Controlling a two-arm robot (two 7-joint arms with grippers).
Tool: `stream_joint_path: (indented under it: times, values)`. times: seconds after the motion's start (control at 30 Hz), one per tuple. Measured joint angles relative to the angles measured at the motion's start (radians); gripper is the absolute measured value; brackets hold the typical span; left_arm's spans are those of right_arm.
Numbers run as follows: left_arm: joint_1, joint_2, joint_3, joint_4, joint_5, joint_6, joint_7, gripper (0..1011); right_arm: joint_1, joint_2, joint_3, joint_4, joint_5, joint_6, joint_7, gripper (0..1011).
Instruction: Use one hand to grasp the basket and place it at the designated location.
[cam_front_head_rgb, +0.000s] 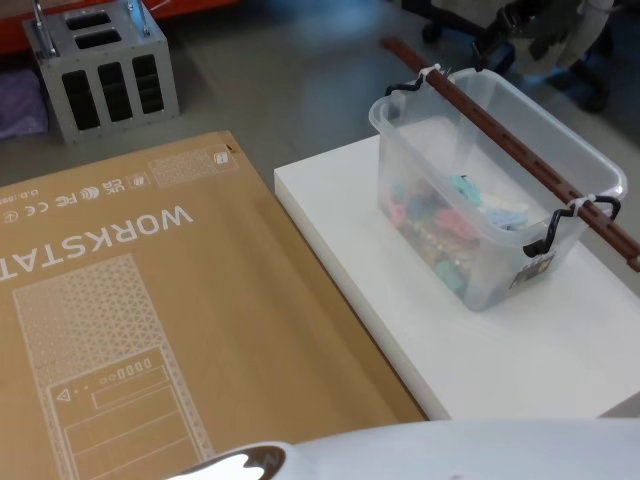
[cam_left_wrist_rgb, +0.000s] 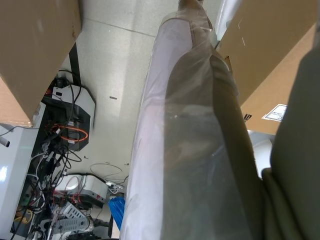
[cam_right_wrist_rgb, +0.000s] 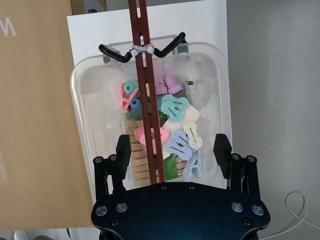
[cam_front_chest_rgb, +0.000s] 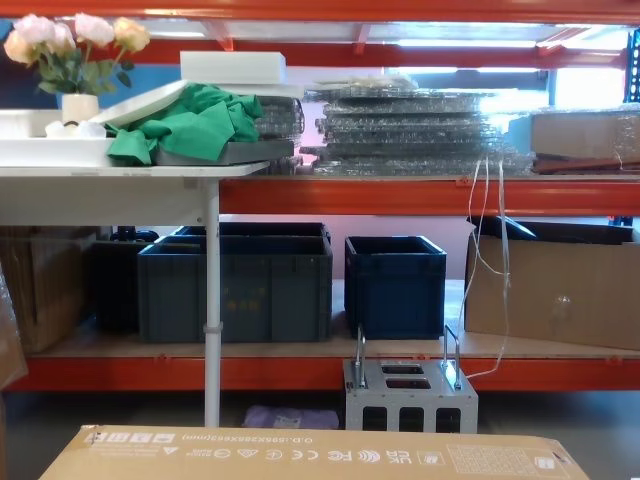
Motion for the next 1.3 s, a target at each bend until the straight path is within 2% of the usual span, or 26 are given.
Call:
stream_joint_path:
  times: [1.3]
  values:
    - [0.0, 0.0, 0.0, 0.0, 0.0, 0.0, 0.0, 0, 0.0, 0.0, 0.0, 0.0, 0.0, 0.0, 0.0, 1001]
